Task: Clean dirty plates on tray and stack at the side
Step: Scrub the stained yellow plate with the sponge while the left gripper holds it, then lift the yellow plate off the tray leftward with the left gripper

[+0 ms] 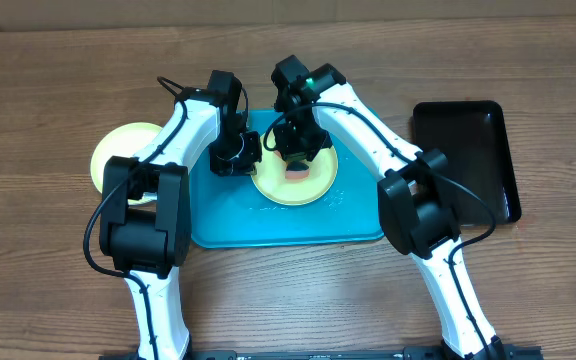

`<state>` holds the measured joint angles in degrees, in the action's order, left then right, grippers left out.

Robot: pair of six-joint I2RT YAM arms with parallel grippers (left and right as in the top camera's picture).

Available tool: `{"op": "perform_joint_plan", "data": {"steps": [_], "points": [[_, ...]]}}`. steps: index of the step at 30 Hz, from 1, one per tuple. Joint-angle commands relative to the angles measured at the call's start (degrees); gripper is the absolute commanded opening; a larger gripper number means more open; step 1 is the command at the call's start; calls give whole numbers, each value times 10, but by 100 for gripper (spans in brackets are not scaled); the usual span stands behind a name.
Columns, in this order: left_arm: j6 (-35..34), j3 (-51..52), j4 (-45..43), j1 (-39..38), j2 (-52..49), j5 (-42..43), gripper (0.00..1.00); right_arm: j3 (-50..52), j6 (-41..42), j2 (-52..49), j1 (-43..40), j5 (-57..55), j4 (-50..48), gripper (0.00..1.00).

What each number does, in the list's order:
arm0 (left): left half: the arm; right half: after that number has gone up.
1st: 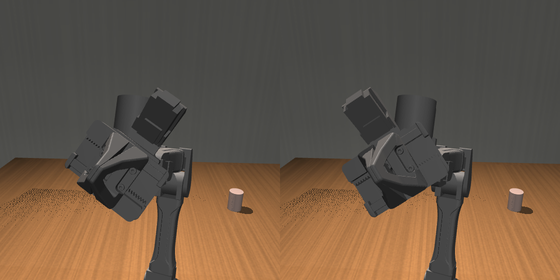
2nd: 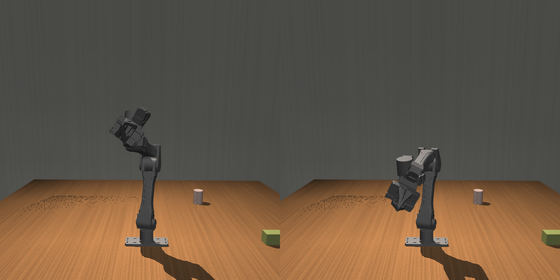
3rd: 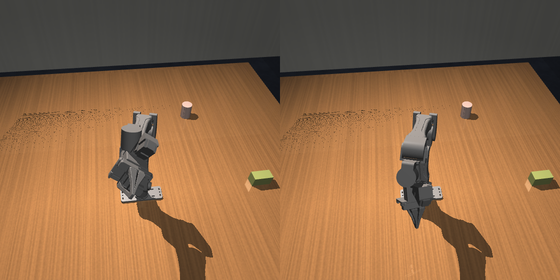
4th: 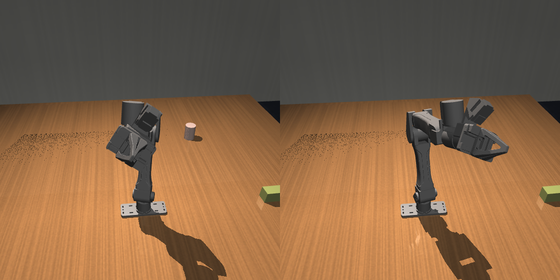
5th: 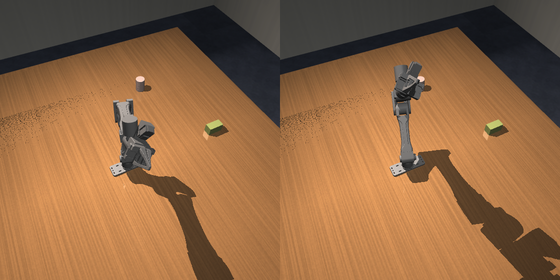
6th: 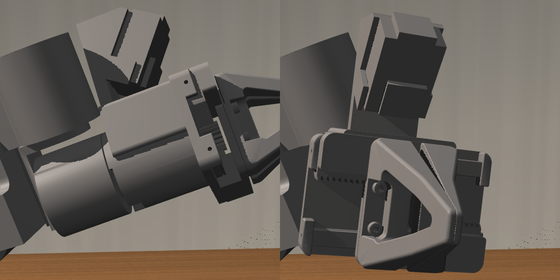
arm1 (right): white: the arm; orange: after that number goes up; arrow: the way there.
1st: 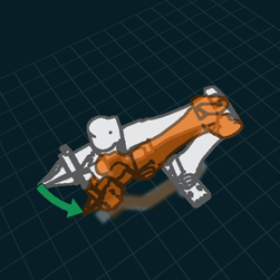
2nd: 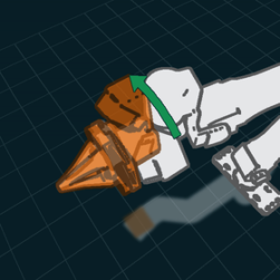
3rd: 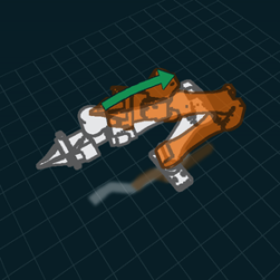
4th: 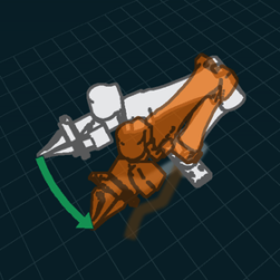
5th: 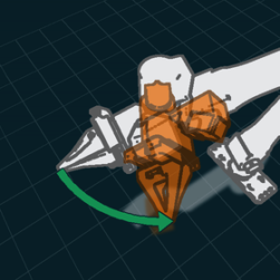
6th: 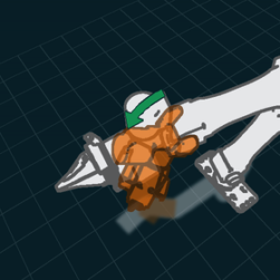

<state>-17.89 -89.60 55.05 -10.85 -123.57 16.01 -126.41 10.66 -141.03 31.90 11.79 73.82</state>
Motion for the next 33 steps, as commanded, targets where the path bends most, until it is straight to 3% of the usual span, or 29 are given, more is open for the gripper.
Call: {"op": "perform_joint_plan", "data": {"steps": [1, 10, 20, 33], "points": [[-5, -1, -2, 5, -5, -36, 4, -59, -2, 73, -2, 5, 19, 4], [-1, -3, 33, 13, 37, -98, 4, -85, 31, 191, -60, -51, 73, 4], [1, -3, 50, 11, 176, -226, 4, -79, 31, 198, -145, -53, 128, 4], [-7, -3, 72, -61, 224, -495, 4, -76, 31, 197, -149, -53, 120, 4]]}}
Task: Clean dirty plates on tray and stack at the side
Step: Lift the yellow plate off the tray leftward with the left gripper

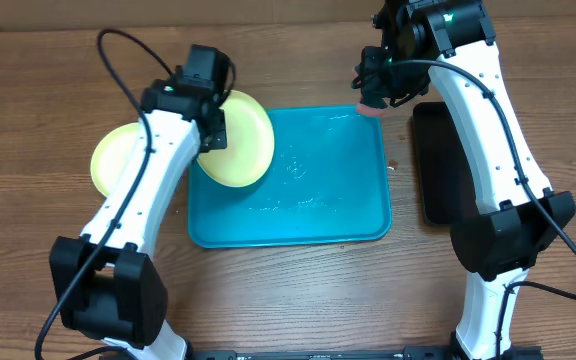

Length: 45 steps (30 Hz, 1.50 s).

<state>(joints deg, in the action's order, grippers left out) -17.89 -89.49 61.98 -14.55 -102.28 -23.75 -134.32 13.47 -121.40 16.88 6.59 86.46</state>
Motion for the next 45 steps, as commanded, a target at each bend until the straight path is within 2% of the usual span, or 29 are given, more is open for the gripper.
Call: {"op": "perform_joint_plan", "data": {"steps": [1, 7, 13, 20, 29, 45], "points": [[-15, -4, 6, -38, 11, -127, 4, 7, 2, 1, 1, -1, -11, 4], [-36, -4, 15, -100, 11, -241, 4, 20, 2, 0, 1, -1, -13, 4], [-37, -5, 19, -137, 12, -318, 4, 20, 2, 0, 1, -1, -13, 4], [-72, -5, 51, -171, 12, -415, 4, 20, 2, 0, 1, -1, -13, 4], [-96, -5, 53, -196, 12, -468, 4, 20, 2, 0, 1, -1, -12, 4], [-96, -5, 53, -205, 70, -484, 4, 20, 2, 0, 1, -1, -12, 4]]}}
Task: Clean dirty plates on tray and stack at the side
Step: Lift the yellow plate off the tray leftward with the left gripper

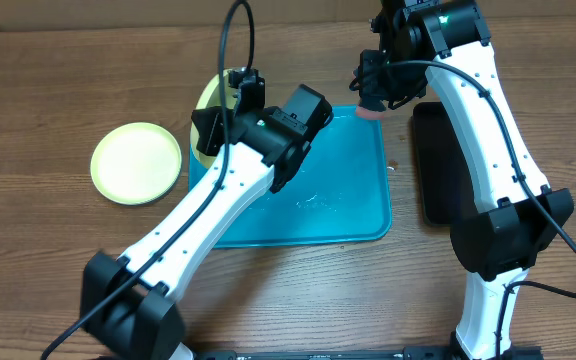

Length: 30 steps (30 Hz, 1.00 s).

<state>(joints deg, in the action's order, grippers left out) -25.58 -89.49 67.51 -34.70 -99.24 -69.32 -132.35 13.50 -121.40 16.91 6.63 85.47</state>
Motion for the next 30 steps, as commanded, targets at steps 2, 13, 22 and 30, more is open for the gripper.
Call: {"op": "perform_joint_plan", "data": {"steps": [2, 13, 22, 30], "points": [[-19, -5, -2, -4, 51, -28, 4, 0, 2, 0, 1, -2, -3, 4], [-19, -5, -2, -7, 103, -33, 4, 0, 0, 0, 1, -2, 0, 4], [-19, -5, -2, -9, 126, -77, 4, 0, 0, 0, 1, -2, 2, 4], [-19, -5, -2, -10, 128, -88, 4, 0, 0, 0, 1, -2, 4, 4]]}}
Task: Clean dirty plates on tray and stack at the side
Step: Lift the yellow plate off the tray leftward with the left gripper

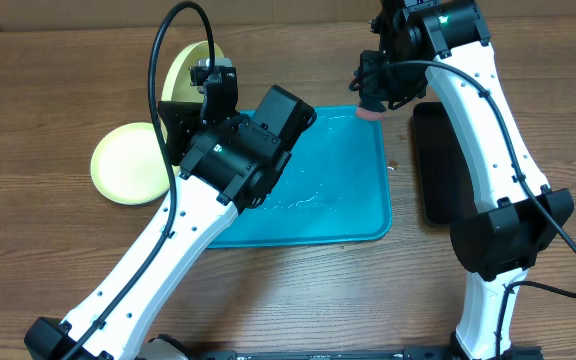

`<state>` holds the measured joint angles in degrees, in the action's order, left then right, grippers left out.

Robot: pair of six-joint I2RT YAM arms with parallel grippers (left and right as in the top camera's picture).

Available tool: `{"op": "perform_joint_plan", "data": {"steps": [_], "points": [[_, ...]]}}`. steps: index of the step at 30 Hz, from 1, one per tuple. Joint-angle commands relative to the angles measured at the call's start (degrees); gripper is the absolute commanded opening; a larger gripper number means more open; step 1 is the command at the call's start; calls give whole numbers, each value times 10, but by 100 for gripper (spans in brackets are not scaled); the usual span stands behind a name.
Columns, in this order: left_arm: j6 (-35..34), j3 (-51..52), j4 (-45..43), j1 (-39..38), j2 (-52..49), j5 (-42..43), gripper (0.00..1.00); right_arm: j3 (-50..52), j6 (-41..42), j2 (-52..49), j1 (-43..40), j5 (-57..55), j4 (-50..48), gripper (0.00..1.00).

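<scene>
My left gripper [206, 82] is shut on the rim of a pale yellow plate [184, 62]. It holds the plate tilted on edge, above the table beyond the back left corner of the teal tray [343, 190]. A second yellow plate [126, 165] lies flat on the table left of the tray. At the tray's back right corner, my right gripper [372, 92] is shut on a pink sponge [370, 112]. No plates show on the wet tray.
A black tray [446, 165] lies on the table to the right of the teal one, under the right arm. The left arm's forearm crosses over the teal tray's left half and hides it.
The left gripper has moved the held plate left and back, from over the tray's back left corner to over the table behind the flat plate. The right arm has not moved.
At first the right gripper pressed the sponge on a plate on the tray while the left one held its rim. Then the left held that plate at the tray's left edge, with the right at the back right corner. The plate has since gone beyond the tray.
</scene>
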<state>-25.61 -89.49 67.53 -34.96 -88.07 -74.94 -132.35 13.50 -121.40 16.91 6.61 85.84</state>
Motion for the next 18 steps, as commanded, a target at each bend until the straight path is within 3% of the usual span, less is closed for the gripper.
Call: {"op": "perform_joint_plan", "data": {"steps": [1, 12, 16, 18], "points": [[-19, -5, -3, -7, 16, -37, 4, 0, 0, 0, 1, -1, 0, 4], [-18, -5, -21, -23, 16, -112, 4, 0, 0, 0, 1, -1, 0, 4], [-19, -5, -29, -26, 16, -93, 4, 0, 0, 0, 1, -1, 2, 4], [-19, -5, -31, -26, 16, -33, 4, 0, 0, 0, 1, -1, 2, 4]]}}
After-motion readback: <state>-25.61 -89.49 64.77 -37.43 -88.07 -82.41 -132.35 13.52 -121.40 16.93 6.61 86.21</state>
